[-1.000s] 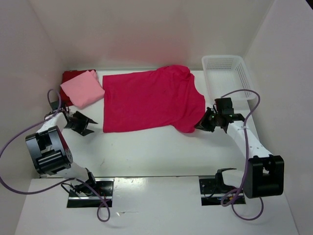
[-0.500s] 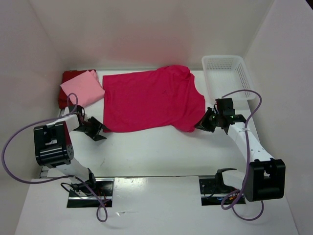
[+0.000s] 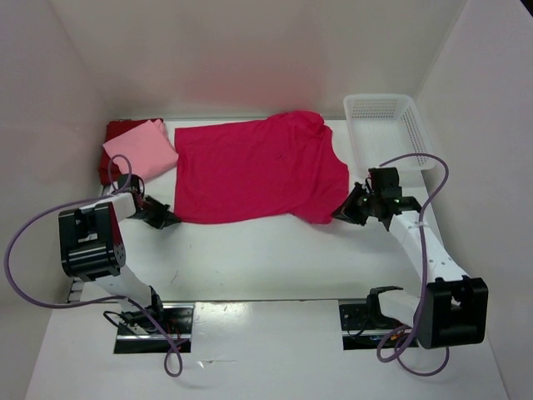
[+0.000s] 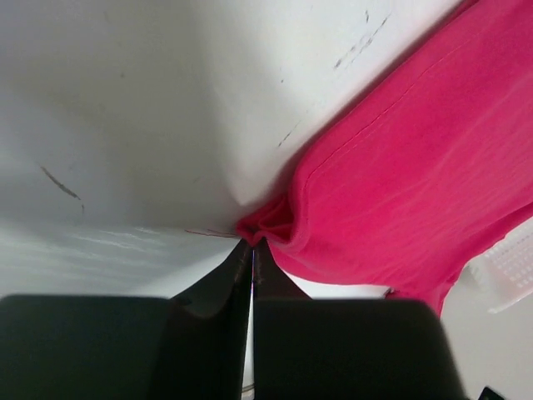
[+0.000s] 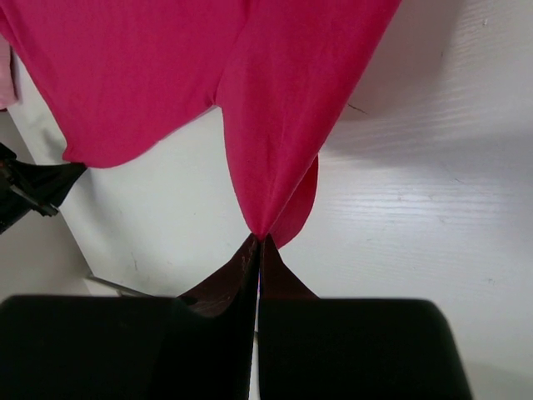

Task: Fold and stack the t-shirts
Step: Grap the side of the flattened tshirt closest away from the robot with both arms

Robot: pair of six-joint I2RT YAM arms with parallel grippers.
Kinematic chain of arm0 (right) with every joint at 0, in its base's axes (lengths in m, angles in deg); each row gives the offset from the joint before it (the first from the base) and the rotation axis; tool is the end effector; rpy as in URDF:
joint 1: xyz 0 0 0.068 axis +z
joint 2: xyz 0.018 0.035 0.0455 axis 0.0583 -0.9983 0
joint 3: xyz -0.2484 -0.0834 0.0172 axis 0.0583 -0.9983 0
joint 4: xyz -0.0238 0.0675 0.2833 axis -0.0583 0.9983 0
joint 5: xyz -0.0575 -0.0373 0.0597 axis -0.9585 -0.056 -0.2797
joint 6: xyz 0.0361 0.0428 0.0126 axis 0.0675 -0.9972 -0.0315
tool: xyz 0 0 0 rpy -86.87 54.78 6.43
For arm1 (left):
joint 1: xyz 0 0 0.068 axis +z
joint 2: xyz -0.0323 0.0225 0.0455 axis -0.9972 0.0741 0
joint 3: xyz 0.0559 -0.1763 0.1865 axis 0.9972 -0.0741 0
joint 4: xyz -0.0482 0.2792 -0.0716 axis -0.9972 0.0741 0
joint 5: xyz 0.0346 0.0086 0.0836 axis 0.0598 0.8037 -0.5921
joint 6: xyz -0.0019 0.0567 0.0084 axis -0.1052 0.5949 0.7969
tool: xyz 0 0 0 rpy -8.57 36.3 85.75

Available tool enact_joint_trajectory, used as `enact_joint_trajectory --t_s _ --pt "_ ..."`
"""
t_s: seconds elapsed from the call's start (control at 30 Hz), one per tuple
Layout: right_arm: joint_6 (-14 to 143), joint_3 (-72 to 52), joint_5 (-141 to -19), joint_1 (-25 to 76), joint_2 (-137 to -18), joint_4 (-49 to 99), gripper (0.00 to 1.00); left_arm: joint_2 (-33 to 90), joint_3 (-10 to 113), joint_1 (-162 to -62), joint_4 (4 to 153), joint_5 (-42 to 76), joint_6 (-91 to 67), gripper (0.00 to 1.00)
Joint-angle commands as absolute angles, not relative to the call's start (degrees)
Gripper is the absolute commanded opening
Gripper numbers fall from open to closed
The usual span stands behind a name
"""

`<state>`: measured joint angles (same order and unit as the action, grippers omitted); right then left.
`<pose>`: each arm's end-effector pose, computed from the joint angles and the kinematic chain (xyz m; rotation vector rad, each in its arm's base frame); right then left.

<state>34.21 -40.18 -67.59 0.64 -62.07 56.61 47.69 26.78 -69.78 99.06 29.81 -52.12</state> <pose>0.2642 0.0327 0.2152 0.5731 2.4953 0.7354 0.3104 0.0735 0.0986 -1.4683 2.3690 -0.6779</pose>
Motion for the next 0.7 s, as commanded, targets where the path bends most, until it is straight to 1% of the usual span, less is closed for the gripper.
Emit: enact_joint_trajectory --t_s 0.0,0.13,0.23,0.27,0.37,0.47,0.57,0.67 --pt "33.19 -40.15 -68.25 1.75 -58.26 58.98 0.00 46.85 28.29 -69.66 96.75 27.65 -53.00 0.00" --pt "31.44 -40.68 -68.78 3.68 -55.45 61.35 0.00 43.34 28.29 -69.66 100.17 28.17 -49.76 0.00" --pt "29.59 -40.68 -68.78 5.17 -51.42 65.39 0.00 37.63 24.53 -69.66 106.58 29.31 -45.45 0.00" --pt "29.06 -40.16 -67.31 5.18 -50.09 66.97 0.00 33.87 23.12 -69.66 109.82 29.32 -43.79 0.00" --pt "27.39 -38.83 -67.29 6.24 -44.91 73.91 0.00 26.31 18.19 -67.64 114.93 36.41 -42.28 0.00" --pt "27.39 -38.31 -67.29 6.24 -42.09 79.81 0.00 20.24 20.54 -65.11 121.60 38.37 -39.75 0.00" --pt "28.00 -38.31 -68.86 6.24 -40.60 84.03 0.00 18.90 24.76 -64.48 129.86 35.12 -35.96 0.00" --pt "28.62 -36.20 -69.92 6.24 -40.59 87.54 0.00 18.28 23.90 -64.48 131.30 35.90 -35.33 0.00"
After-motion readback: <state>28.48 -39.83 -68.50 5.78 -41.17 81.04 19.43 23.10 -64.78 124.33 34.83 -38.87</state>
